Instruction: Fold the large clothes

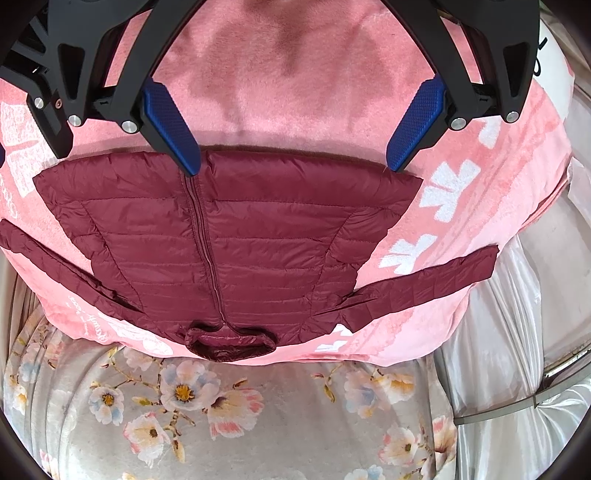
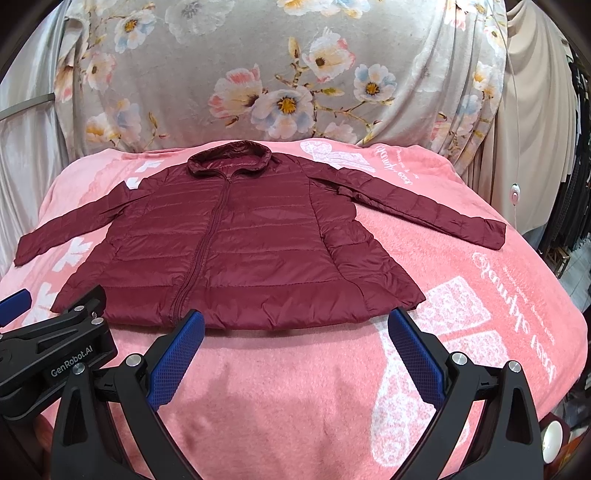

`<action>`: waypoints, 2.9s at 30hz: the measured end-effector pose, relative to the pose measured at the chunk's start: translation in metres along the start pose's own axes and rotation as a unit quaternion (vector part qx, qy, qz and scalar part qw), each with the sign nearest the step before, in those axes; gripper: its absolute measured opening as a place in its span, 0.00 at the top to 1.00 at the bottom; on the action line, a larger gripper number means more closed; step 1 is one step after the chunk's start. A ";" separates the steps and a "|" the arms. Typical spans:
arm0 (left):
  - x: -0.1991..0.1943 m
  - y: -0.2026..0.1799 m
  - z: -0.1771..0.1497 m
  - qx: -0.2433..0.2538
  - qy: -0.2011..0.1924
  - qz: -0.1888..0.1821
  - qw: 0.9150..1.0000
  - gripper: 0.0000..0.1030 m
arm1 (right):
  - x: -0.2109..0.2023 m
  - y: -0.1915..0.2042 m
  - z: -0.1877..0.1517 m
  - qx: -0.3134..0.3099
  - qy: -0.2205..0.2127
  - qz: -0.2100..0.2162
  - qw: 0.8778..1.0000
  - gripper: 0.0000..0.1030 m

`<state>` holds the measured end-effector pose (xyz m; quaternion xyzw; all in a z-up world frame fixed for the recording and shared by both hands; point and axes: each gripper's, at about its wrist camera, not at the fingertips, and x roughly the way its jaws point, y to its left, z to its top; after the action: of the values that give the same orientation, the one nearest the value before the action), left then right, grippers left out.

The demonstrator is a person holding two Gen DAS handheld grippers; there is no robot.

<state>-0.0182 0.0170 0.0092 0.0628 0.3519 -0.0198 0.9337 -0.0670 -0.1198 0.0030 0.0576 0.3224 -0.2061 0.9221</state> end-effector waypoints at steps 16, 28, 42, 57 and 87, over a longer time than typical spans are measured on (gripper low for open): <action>0.002 -0.001 0.001 0.001 0.002 0.001 1.000 0.05 | 0.002 -0.001 0.000 0.001 0.002 0.002 1.000 0.05; 0.002 -0.001 0.001 0.001 0.002 0.000 1.000 0.05 | 0.004 -0.001 -0.001 0.002 0.003 0.002 1.000 0.05; 0.004 -0.001 -0.003 0.000 0.005 0.001 1.000 0.05 | 0.009 -0.002 -0.006 0.004 0.008 0.003 1.000 0.05; 0.027 0.001 0.007 -0.005 0.026 -0.001 1.000 0.05 | 0.033 -0.026 -0.004 0.022 0.017 0.048 0.998 0.05; 0.208 0.067 0.108 -0.108 0.085 0.057 0.989 0.05 | 0.262 -0.398 0.102 0.339 0.044 -0.155 0.927 0.96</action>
<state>0.2144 0.0711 -0.0401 -0.0173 0.4260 0.0766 0.9013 0.0107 -0.5955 -0.0685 0.3249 0.2784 -0.4410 0.7889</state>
